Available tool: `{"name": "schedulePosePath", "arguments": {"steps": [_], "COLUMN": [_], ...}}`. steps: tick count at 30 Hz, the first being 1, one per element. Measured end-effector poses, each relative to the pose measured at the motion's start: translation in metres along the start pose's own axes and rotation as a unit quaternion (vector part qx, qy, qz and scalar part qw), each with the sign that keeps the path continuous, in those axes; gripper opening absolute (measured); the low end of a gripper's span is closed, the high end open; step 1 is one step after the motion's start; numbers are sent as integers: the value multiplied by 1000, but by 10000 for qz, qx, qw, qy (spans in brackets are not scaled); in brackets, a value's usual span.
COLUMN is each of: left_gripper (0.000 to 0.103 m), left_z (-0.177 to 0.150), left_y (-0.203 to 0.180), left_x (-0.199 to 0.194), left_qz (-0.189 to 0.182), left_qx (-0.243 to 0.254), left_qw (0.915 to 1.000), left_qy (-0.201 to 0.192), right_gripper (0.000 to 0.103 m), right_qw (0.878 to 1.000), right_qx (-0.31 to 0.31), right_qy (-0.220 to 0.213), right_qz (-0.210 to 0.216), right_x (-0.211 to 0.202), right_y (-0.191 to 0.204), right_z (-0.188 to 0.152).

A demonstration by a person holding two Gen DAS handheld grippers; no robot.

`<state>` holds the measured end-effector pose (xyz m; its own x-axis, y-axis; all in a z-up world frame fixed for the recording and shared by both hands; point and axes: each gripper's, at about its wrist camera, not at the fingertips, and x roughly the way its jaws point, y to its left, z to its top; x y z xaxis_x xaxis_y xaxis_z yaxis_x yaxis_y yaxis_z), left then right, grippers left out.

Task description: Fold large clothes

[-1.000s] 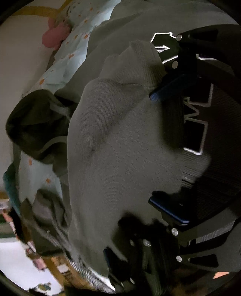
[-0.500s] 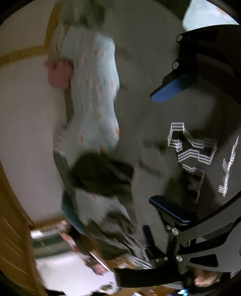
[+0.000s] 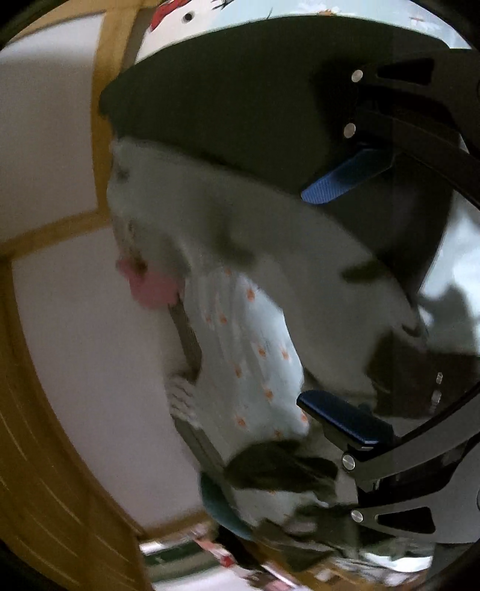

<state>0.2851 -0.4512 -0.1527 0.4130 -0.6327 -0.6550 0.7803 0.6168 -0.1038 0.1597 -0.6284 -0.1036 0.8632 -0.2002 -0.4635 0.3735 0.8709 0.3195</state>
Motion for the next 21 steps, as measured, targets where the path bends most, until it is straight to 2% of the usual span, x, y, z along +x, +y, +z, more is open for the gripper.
{"name": "schedulePosePath", "arguments": {"steps": [3, 6, 9, 12, 15, 17, 18, 19, 21], "left_gripper": [98, 98, 98, 98, 98, 98, 98, 98, 98], "left_z": [-6, -11, -16, -18, -22, -14, -14, -13, -19], "left_y": [-2, -1, -3, -2, -7, -5, -6, -5, 3], "left_x": [41, 41, 37, 34, 31, 37, 35, 34, 12], "left_qz": [-7, -99, -77, -95, -81, -47, -19, -32, -190], "left_qx": [-130, -189, -121, -102, -6, 106, 200, 235, 120], "left_qw": [9980, 9980, 9983, 9983, 9981, 9976, 9970, 9968, 9980], "left_qy": [614, 603, 570, 574, 610, 685, 745, 758, 583], "right_gripper": [100, 100, 100, 100, 96, 37, 27, 18, 17], "right_qw": [9993, 9982, 9979, 9972, 9984, 9990, 9990, 9992, 9996], "right_qx": [198, 365, 366, 299, 393, 433, 394, 299, -143], "right_qy": [-201, -390, -473, -495, -347, 32, 207, 197, 133], "right_qz": [-227, -288, -252, -475, -223, 77, 87, 154, 211], "right_x": [-3, 2, 23, 49, 69, 79, 84, 84, 79], "right_y": [-22, -38, -38, -38, -35, -32, -29, -24, -5], "right_z": [6, 17, 36, 60, 78, 85, 85, 83, 75]}}
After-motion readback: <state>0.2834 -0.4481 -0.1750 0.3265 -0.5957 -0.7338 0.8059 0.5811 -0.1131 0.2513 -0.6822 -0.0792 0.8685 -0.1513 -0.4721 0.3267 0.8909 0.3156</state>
